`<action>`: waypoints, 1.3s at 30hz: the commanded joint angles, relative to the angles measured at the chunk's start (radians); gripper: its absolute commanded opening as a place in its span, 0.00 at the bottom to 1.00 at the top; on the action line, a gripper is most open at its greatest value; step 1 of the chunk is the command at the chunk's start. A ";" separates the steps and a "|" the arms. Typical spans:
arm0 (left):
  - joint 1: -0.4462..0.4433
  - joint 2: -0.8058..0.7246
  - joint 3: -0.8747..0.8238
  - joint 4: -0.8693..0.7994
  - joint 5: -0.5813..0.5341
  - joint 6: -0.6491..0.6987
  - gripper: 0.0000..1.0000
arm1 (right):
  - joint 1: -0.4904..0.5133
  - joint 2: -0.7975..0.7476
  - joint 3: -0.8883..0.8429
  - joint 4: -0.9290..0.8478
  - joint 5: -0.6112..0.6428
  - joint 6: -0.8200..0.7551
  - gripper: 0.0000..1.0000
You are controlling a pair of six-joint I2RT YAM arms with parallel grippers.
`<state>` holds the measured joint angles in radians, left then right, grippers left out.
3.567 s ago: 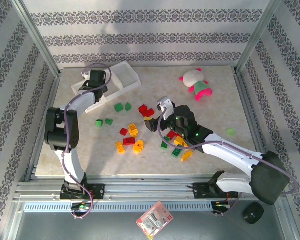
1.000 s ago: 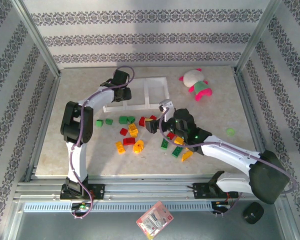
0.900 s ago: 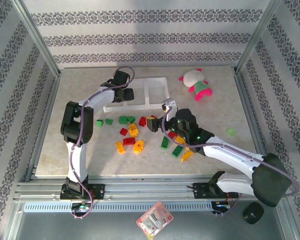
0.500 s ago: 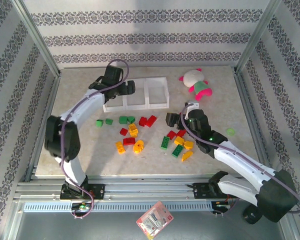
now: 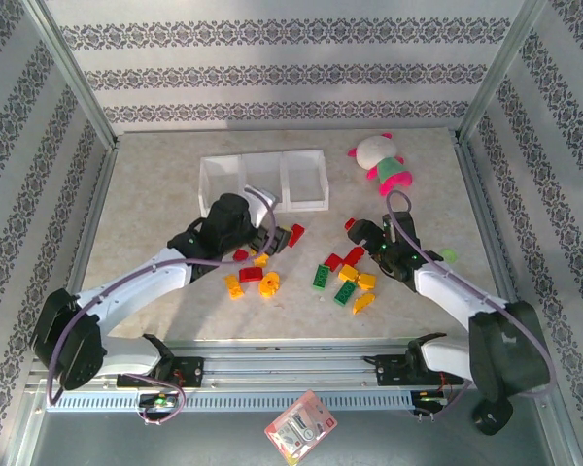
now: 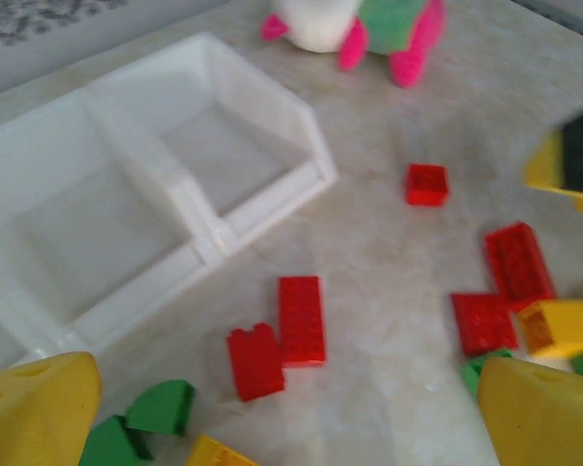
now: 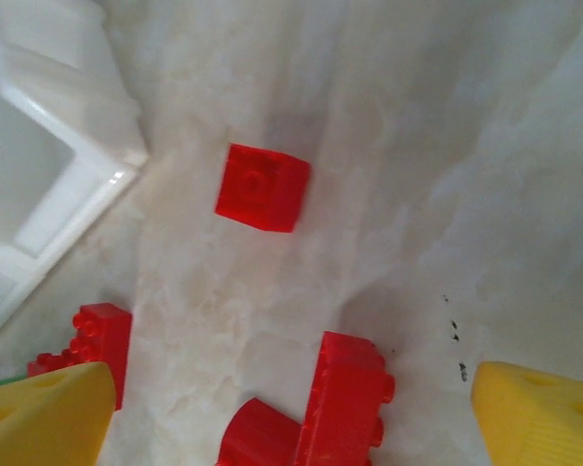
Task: Sort the legos into containers by color
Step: Pick up the lego from the center of the table.
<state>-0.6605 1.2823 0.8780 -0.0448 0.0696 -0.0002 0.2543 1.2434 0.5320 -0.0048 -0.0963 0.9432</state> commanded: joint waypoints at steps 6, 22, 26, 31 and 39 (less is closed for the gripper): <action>-0.103 -0.058 -0.066 0.083 0.158 0.094 0.99 | -0.015 0.147 -0.009 0.141 -0.104 0.114 0.73; -0.110 -0.137 -0.121 0.074 0.087 0.098 0.99 | -0.011 0.114 -0.027 0.152 -0.032 0.083 0.20; -0.110 -0.163 -0.144 0.074 0.050 0.059 0.99 | 0.015 0.078 0.002 0.128 -0.010 0.028 0.20; -0.110 -0.205 -0.187 0.072 -0.008 -0.009 0.99 | 0.055 0.087 0.085 0.111 0.028 -0.031 0.20; -0.110 -0.295 -0.267 0.042 -0.115 -0.129 0.99 | 0.111 0.267 0.337 0.126 0.075 -0.132 0.20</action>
<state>-0.7586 1.0214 0.6300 0.0071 0.0189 -0.0597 0.3500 1.4536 0.7925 0.1081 -0.0708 0.8783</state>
